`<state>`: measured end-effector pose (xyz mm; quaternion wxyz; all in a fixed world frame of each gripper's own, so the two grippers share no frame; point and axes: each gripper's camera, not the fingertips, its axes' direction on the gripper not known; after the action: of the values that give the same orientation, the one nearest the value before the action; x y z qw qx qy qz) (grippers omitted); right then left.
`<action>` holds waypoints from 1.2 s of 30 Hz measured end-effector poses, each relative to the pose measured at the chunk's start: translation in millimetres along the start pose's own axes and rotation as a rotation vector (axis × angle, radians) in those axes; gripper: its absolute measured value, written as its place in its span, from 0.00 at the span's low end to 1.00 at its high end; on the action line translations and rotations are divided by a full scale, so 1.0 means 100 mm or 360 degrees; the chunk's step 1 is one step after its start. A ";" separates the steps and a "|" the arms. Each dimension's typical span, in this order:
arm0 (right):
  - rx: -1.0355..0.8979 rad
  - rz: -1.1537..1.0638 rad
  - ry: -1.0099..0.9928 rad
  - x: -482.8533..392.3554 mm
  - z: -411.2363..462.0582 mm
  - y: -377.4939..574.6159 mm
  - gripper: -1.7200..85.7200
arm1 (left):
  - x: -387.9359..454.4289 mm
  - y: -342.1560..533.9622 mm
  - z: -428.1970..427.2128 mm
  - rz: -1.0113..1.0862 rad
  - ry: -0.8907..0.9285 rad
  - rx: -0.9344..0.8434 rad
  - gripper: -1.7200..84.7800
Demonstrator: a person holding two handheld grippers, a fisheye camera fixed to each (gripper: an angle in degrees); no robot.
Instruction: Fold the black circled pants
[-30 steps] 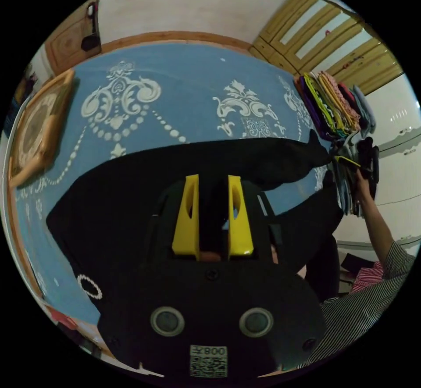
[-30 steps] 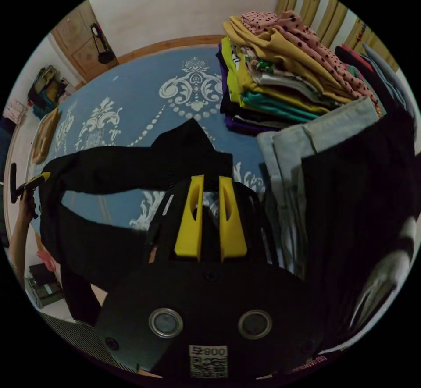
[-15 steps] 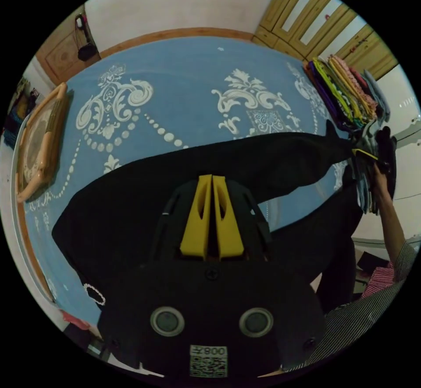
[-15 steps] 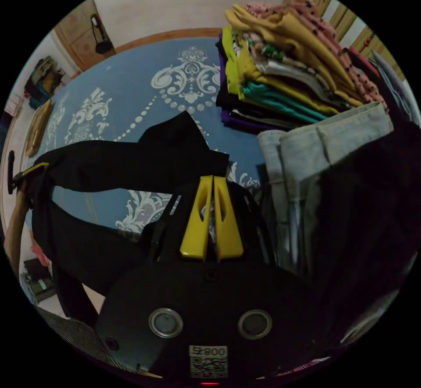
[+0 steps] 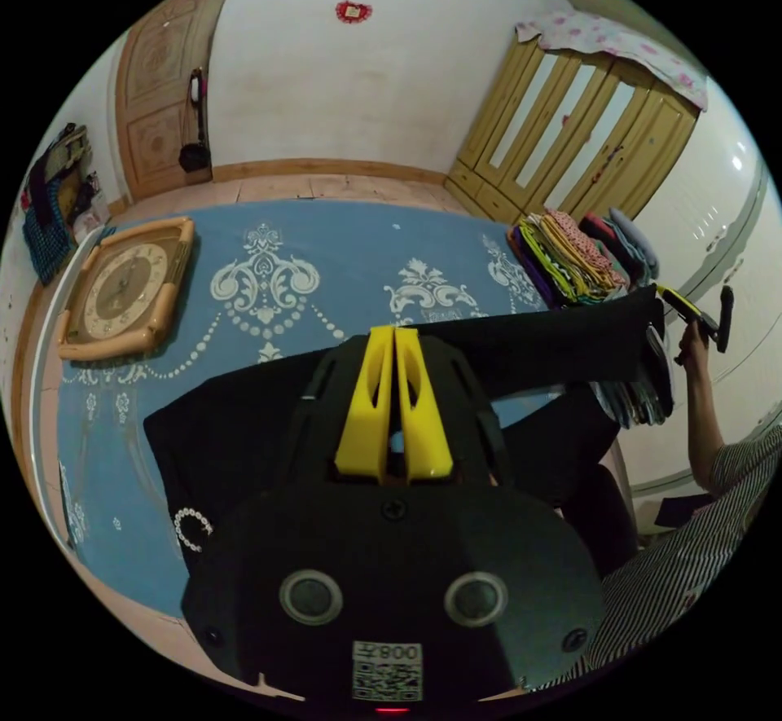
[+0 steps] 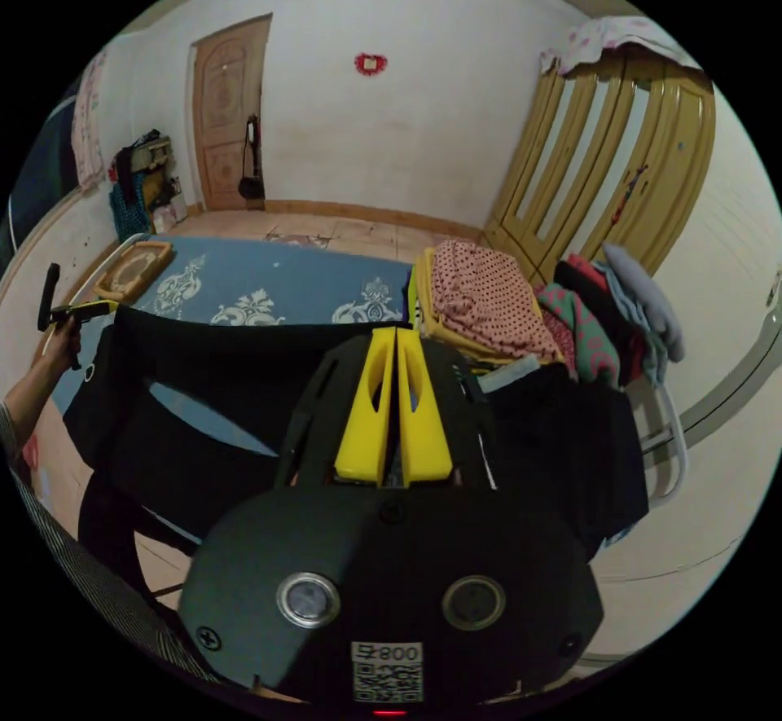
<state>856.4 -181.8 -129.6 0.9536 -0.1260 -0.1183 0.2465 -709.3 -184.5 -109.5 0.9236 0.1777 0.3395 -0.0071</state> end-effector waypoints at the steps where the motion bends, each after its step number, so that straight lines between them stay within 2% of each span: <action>1: -0.0031 -0.0021 0.0011 -0.02 0.10 -0.10 0.02 | -0.01 -0.03 0.03 -0.0004 -0.0001 0.0001 0.02; 4: -0.0152 -0.0038 0.0021 -0.04 0.53 -0.36 0.02 | -0.12 -0.20 0.23 -0.0050 0.0053 -0.0035 0.02; 6: -0.0251 -0.0012 0.0078 -0.04 0.89 -0.50 0.02 | -0.21 -0.28 0.45 -0.0123 -0.0034 -0.0112 0.02; 8: -0.0550 -0.0034 0.0183 -0.07 1.45 -0.62 0.02 | -0.26 -0.28 0.60 -0.0135 0.0004 -0.0202 0.02; 10: -0.0723 -0.0072 0.0182 -0.11 1.75 -0.60 0.02 | -0.30 -0.21 0.66 -0.0131 0.0015 -0.0217 0.02; 15: -0.0652 -0.0130 -0.0165 -0.31 1.88 -0.27 0.02 | -0.55 0.22 0.68 -0.0050 -0.0035 -0.0377 0.03; 18: -0.0646 -0.0126 -0.0373 -0.36 1.88 0.11 0.02 | -0.80 0.47 0.67 -0.0143 -0.0072 -0.0440 0.03; 21: -0.0829 -0.0120 -0.0414 -0.37 2.09 0.48 0.02 | -1.09 0.69 0.74 -0.0288 -0.0205 -0.0607 0.03; 23: -0.1067 -0.0057 -0.0353 -0.30 2.36 0.73 0.02 | -1.22 0.82 0.64 -0.0373 -0.0226 -0.0566 0.03; 24: -0.1084 -0.0027 -0.0368 -0.27 2.38 0.77 0.02 | -1.28 0.89 0.51 -0.0389 -0.0173 -0.0479 0.04; 27: -0.0869 0.0010 -0.0497 -0.23 2.19 0.82 0.02 | -1.42 1.10 0.23 -0.0341 -0.0111 -0.0366 0.06; 31: -0.0798 -0.0146 -0.0660 -0.43 2.06 0.96 0.02 | -1.75 1.35 0.18 -0.0455 -0.0211 -0.0489 0.08; 34: -0.0835 -0.0195 -0.0809 -0.58 2.10 1.14 0.02 | -2.08 1.52 0.25 -0.0645 -0.0146 -0.0511 0.06; 36: -0.0891 -0.0232 -0.0821 -0.66 2.16 1.26 0.02 | -2.26 1.60 0.27 -0.0716 -0.0224 -0.0496 0.04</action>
<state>682.3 -69.2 24.9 0.8362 -0.3065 -0.4257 0.1597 -844.4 -68.0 103.6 0.9363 -0.0471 0.3025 -0.1721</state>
